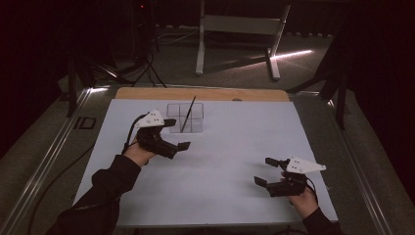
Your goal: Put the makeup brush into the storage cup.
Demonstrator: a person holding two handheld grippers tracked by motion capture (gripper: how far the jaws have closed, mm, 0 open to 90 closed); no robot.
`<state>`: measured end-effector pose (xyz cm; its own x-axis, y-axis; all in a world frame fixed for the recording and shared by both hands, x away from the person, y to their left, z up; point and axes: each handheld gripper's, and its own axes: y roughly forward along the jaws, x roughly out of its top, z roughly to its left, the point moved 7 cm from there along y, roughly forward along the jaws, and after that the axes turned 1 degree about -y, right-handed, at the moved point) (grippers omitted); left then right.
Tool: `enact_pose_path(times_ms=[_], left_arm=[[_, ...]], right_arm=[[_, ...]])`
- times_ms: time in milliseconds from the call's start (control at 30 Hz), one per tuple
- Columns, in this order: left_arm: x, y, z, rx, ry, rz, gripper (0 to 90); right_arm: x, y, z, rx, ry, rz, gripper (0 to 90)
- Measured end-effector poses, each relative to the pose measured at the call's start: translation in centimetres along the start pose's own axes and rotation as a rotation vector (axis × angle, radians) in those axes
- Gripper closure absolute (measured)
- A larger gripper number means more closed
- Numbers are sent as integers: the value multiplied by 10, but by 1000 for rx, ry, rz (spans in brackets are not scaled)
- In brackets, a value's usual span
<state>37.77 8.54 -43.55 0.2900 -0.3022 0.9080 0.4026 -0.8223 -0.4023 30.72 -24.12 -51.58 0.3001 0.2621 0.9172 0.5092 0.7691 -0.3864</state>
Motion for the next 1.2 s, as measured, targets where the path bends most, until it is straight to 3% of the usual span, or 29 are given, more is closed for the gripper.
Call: enact_pose_path(times_ms=[333, 767, 1067, 1200], left_arm=[[-17, -13, -18, -64, 55, 12, 12], [-40, -26, -44, -172, 81, 53, 12], [-58, -31, -53, -176, 81, 57, 12], [-66, -32, -54, -174, 63, 64, 12]], right_arm=[[-1, 1, 1, 10, 0, -1, 137], [-2, 3, 3, 13, -20, 13, 137], [-2, 3, 4, 15, -25, 17, 137], [-2, 3, 4, 14, -23, 14, 137]])
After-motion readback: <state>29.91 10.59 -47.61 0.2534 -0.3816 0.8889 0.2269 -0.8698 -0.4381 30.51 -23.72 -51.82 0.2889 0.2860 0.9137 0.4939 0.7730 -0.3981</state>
